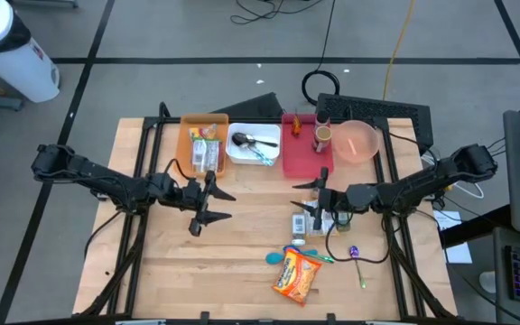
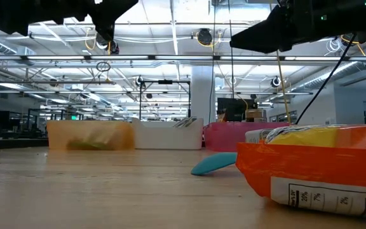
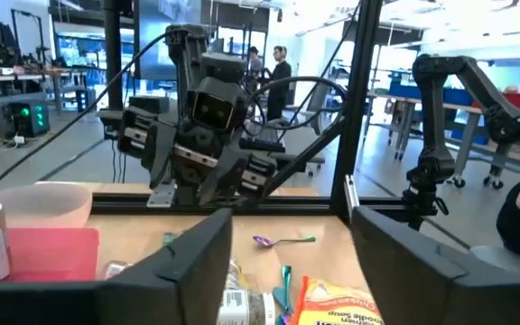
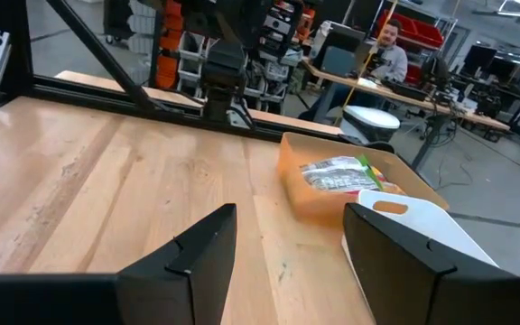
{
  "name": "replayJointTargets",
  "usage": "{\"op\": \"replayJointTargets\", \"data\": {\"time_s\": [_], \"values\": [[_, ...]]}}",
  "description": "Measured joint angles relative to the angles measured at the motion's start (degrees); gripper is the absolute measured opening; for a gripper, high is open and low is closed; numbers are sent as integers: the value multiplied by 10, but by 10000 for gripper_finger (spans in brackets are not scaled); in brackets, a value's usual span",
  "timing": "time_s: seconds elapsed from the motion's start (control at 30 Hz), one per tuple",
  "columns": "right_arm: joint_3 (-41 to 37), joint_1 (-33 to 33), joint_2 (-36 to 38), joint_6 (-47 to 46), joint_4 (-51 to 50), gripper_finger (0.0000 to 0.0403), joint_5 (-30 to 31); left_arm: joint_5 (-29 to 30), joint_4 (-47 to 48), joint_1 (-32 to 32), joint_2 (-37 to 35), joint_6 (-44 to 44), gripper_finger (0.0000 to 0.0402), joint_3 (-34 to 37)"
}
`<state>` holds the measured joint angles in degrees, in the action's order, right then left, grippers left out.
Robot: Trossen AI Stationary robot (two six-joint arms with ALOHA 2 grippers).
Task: Pick & Place Food Item
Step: Put the white seasoning bottle into the red bin
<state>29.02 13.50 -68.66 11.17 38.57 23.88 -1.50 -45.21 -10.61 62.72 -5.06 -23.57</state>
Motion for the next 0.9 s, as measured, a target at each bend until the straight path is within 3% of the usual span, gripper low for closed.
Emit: {"op": "replayJointTargets", "data": {"time_s": [0.33, 0.53, 0.9], "values": [[0, 35, 46, 46, -37, 198, 0, 0, -1, 0, 0, 1, 279, 0], [0, 66, 124, 29, -149, 198, 0, 0, 6, 0, 0, 2, 276, 0], [0, 30, 154, -135, -342, 199, 31, 1, 20, 0, 0, 15, 274, 0]]}}
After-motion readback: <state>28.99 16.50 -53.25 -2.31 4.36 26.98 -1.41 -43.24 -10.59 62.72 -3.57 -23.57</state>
